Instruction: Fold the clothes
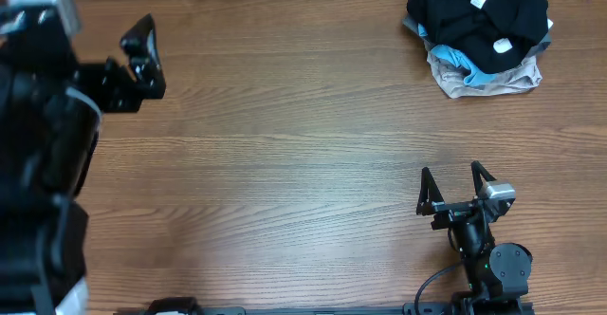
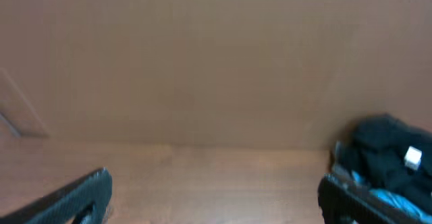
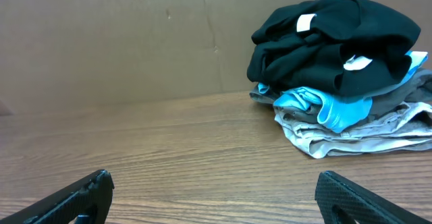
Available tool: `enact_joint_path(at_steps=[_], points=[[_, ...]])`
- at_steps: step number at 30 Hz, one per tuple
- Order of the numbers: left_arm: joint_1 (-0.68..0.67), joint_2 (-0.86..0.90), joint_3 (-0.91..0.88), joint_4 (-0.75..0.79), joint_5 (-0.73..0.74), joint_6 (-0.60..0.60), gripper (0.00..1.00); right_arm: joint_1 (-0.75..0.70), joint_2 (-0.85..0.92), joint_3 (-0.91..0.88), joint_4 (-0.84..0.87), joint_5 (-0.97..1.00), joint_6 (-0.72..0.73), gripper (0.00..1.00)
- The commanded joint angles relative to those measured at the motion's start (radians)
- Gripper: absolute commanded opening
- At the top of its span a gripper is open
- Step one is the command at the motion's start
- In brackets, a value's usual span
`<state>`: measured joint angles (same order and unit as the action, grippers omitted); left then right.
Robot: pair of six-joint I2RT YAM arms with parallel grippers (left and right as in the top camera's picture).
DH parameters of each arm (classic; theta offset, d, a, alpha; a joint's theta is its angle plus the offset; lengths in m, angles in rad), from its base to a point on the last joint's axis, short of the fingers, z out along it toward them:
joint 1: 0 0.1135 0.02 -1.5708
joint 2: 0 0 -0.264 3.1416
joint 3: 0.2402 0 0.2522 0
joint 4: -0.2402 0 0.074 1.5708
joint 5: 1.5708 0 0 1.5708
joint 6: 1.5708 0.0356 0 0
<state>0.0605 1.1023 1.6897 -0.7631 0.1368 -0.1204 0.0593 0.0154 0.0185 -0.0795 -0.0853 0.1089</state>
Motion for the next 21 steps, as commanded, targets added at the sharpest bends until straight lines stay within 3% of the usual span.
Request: enact_joint_path(at_steps=[1,8,14,21], points=[[0.062,-0.116,-0.311,0.198,0.155,0.042,1.00,-0.005,-0.013,-0.010,0.003,0.006,0.008,1.00],[0.065,-0.395,-0.922,0.654,0.202,0.043,1.00,-0.005,-0.013,-0.010,0.003,0.006,0.008,1.00],[-0.010,-0.620,-1.227,0.687,-0.003,0.041,1.00,-0.005,-0.013,-0.010,0.003,0.006,0.008,1.00],[-0.008,-0.874,-1.466,0.722,-0.073,0.038,1.00,-0.005,-0.013,-0.010,0.003,0.006,0.008,1.00]])
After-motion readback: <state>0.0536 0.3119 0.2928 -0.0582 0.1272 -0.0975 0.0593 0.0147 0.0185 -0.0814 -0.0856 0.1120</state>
